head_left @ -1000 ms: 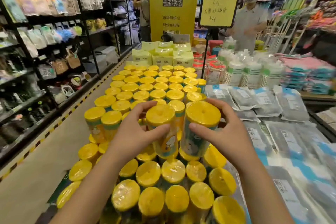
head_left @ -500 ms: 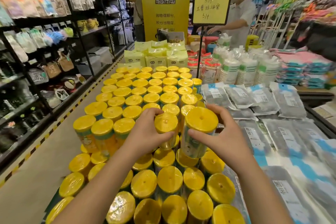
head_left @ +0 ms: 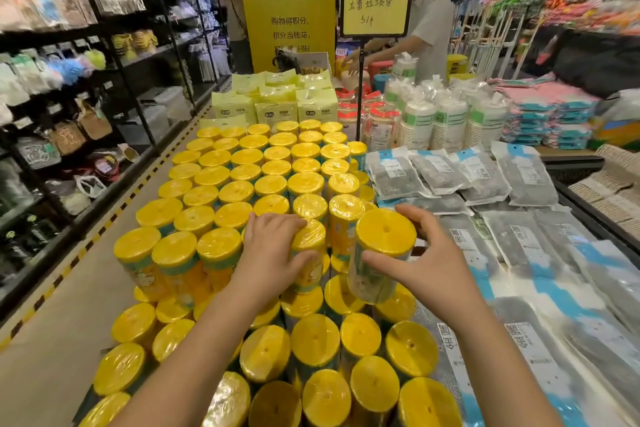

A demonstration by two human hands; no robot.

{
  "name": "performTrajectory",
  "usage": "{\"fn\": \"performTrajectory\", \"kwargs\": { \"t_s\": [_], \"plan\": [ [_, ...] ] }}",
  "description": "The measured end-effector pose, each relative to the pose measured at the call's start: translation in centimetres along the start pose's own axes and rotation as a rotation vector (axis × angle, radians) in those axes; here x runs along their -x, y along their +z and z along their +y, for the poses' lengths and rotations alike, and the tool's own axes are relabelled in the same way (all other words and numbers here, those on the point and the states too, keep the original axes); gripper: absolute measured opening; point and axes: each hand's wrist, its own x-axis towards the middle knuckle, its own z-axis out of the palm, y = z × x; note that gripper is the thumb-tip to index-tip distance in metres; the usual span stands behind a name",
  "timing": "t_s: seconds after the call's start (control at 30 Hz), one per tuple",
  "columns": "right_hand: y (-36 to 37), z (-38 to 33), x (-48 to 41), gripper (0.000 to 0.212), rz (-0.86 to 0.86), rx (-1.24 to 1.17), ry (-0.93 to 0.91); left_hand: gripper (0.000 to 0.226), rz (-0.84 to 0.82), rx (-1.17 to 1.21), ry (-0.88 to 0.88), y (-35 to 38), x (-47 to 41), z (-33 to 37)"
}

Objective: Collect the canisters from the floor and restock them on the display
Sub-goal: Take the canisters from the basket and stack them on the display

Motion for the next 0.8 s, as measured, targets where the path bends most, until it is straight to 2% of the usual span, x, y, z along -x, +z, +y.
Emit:
{"fn": "performTrajectory", "kwargs": {
  "t_s": [0.1,0.2,0.43,0.8],
  "plan": [
    [1.3,0.4,-1.2,0.091,-0.026,0.011,0.008,0.06,0.011,-0.04,0.001,-0.2,0.4,0.6],
    [3.0,1.0,-2.5,0.094,-0.054,0.018,0.016,0.06,0.052,0.03,-0.007,-0.6,1.3,1.2],
    [6.5,2.9,-3.4,0.098,0.028,0.087,0.06,0.047,0.117,0.128,-0.005,-2.5,5.1,0.9],
    [7.2,3.1,-3.0,0.101,-0.021,0.205,0.042,0.045,0.126,0.147,-0.02,-3.1,7.0,-0.3]
  ]
}}
